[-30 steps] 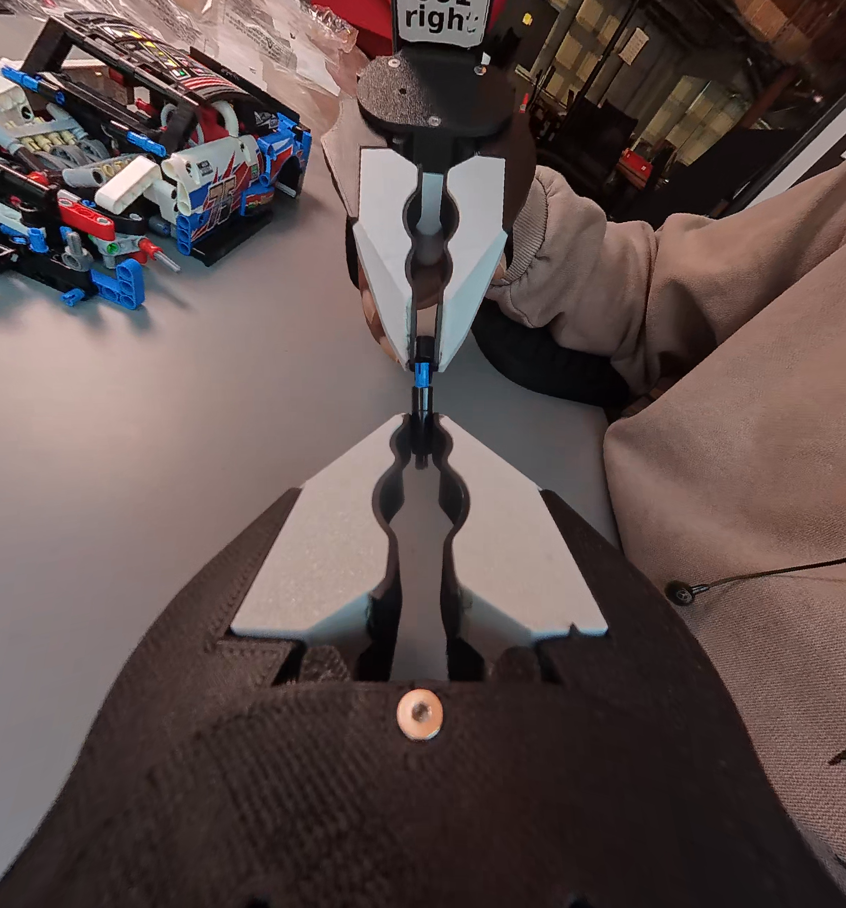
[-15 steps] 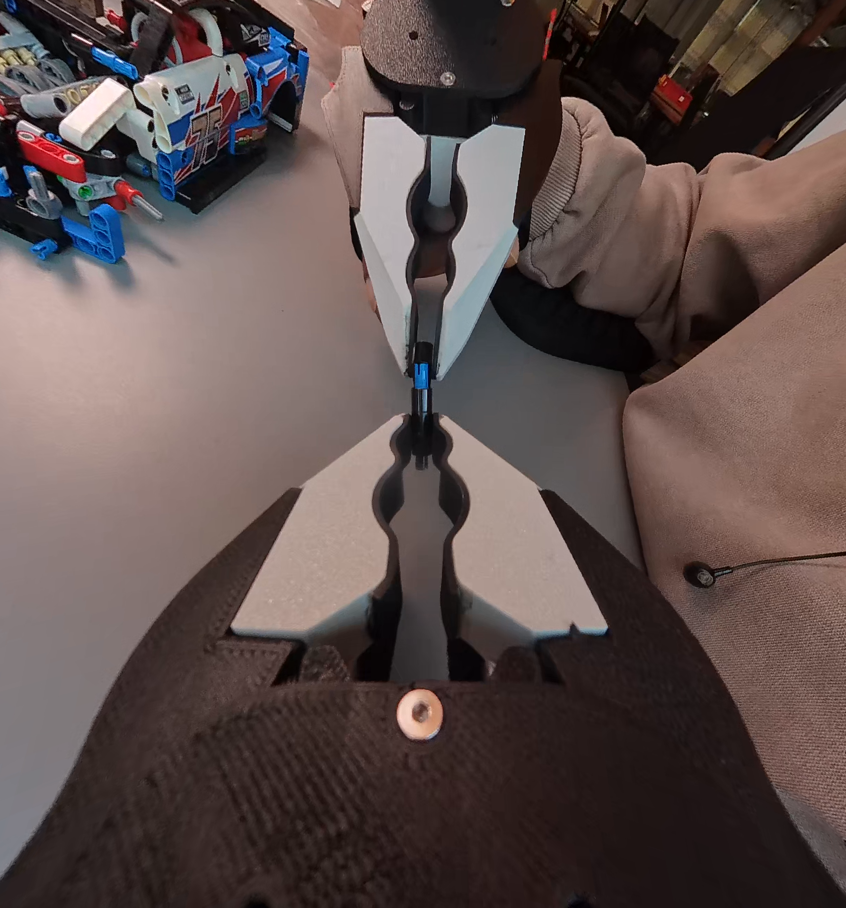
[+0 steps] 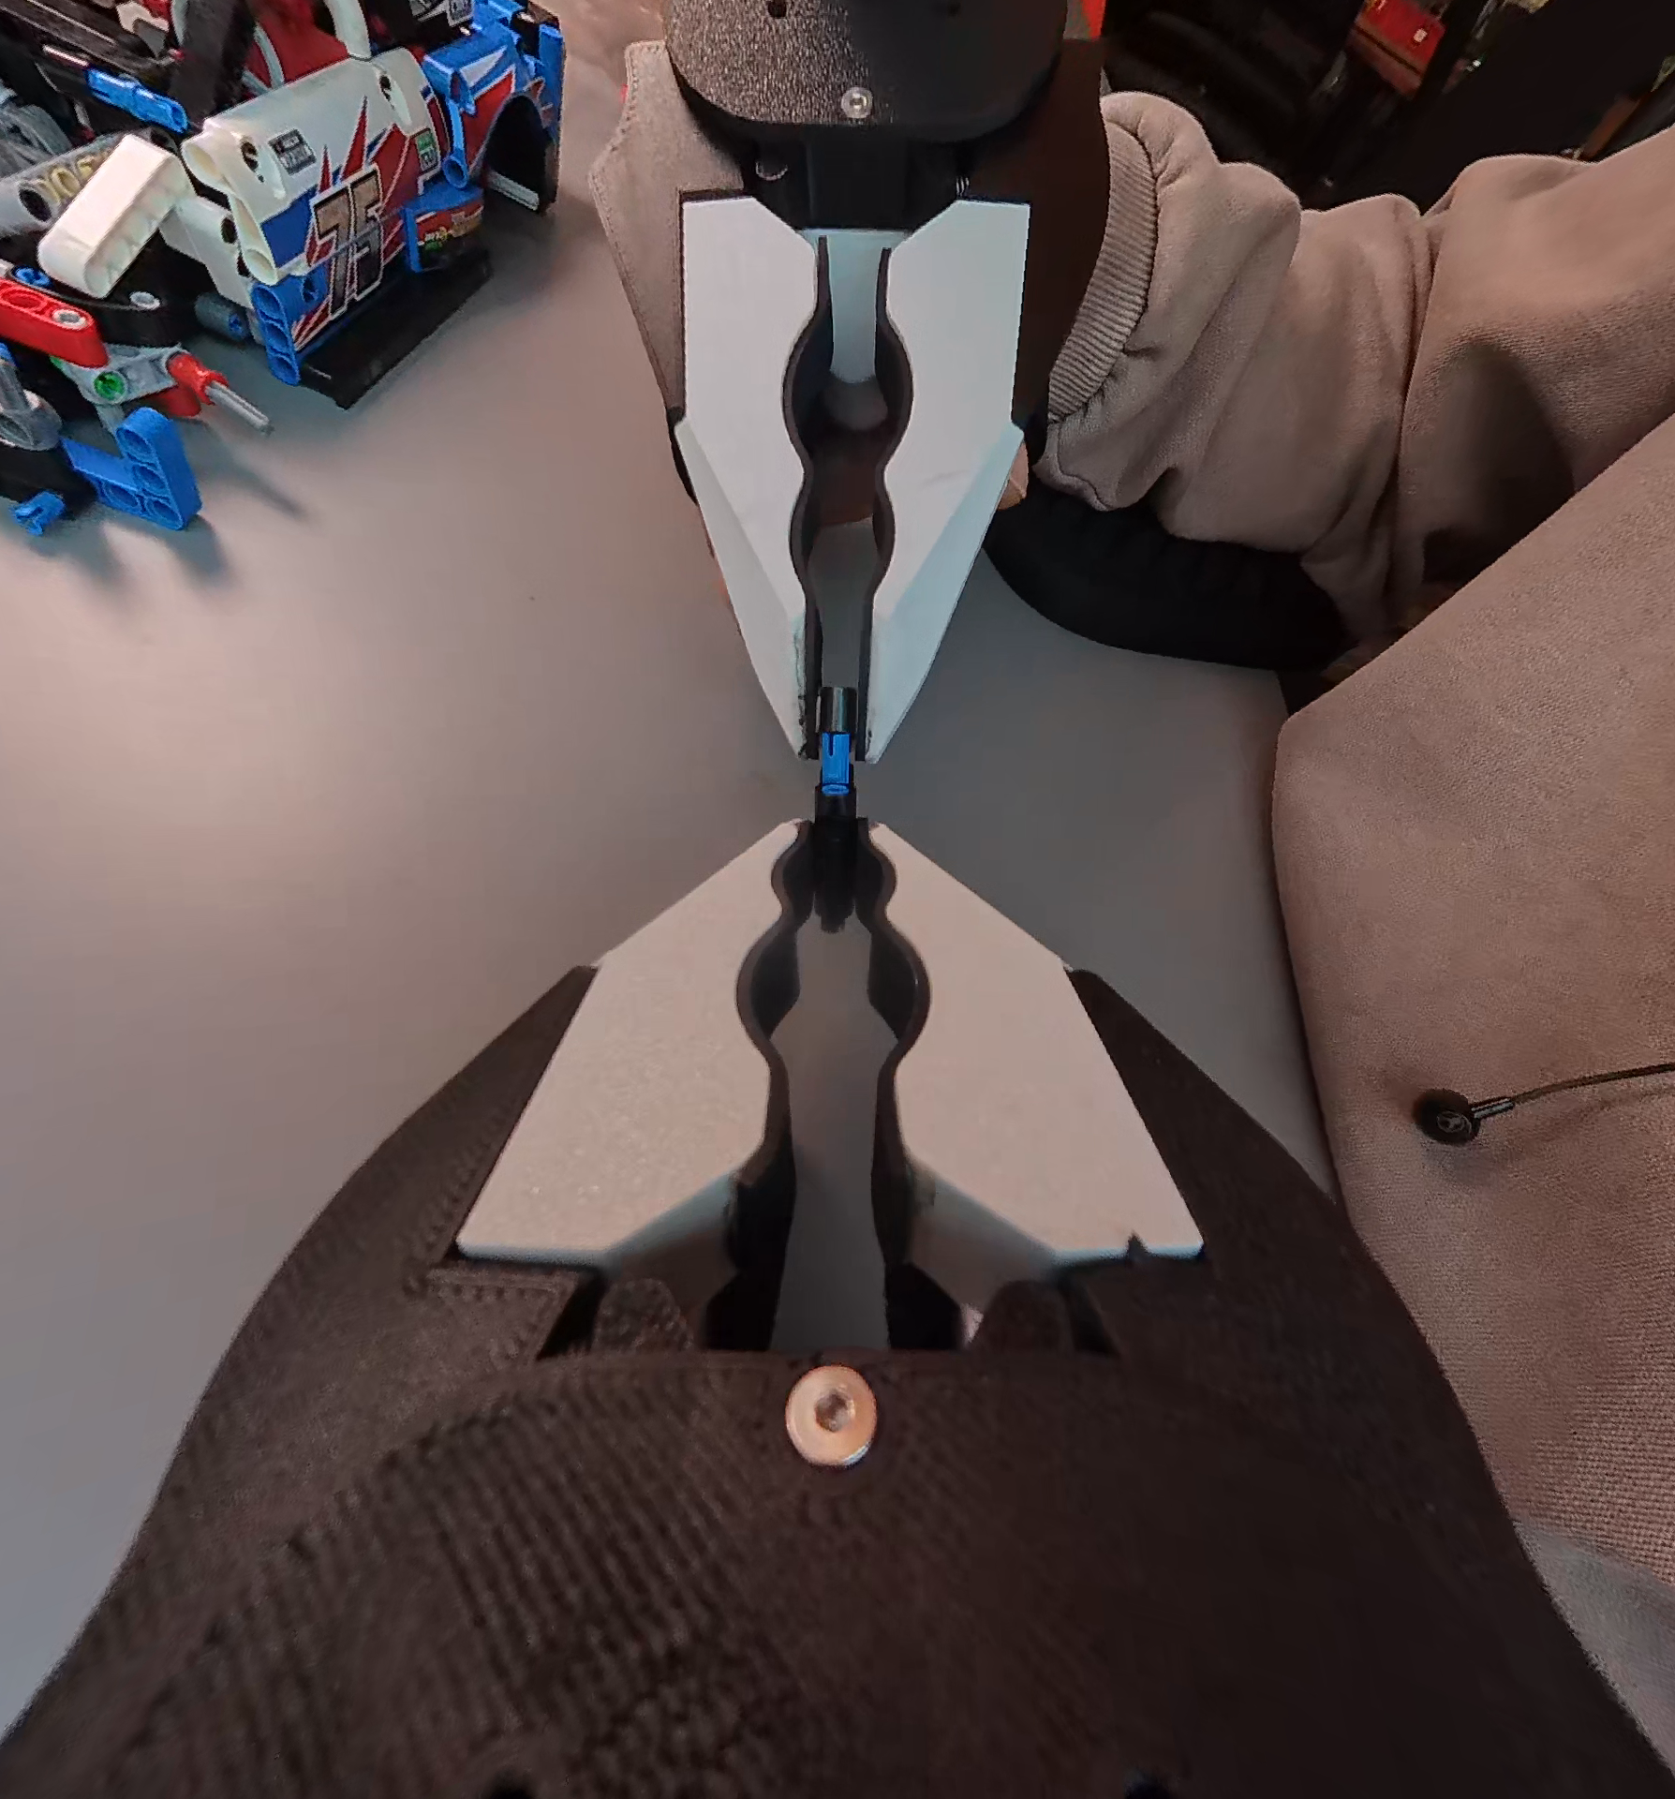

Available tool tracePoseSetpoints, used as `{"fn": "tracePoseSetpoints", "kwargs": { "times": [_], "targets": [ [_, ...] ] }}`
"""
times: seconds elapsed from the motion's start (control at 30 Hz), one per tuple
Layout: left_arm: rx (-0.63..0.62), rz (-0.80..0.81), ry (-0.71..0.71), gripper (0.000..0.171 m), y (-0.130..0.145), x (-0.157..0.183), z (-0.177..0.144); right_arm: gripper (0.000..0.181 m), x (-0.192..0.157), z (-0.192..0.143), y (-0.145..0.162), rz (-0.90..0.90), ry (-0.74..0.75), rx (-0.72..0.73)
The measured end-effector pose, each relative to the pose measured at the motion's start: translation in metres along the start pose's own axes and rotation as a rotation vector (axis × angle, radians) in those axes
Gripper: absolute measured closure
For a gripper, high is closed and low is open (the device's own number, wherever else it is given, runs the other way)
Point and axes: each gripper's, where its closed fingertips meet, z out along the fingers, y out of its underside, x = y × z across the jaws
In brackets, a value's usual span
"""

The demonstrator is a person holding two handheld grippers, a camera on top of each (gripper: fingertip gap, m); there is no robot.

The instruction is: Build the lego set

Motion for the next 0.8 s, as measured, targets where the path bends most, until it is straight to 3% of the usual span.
{"fn": "tracePoseSetpoints", "kwargs": {
  "times": [0.47, 0.8],
  "targets": [
    [-0.022, 0.060, -0.035, 0.166, 0.0017, 0.0022, 0.0047, 0.177, -0.0030, -0.0010, 0.0024, -0.052, 0.030, -0.027],
    [-0.013, 0.013, -0.028, 0.166, 0.0006, 0.0005, 0.0041, 0.176, -0.0007, -0.0009, 0.0014, -0.039, 0.037, -0.016]
  ]
}}
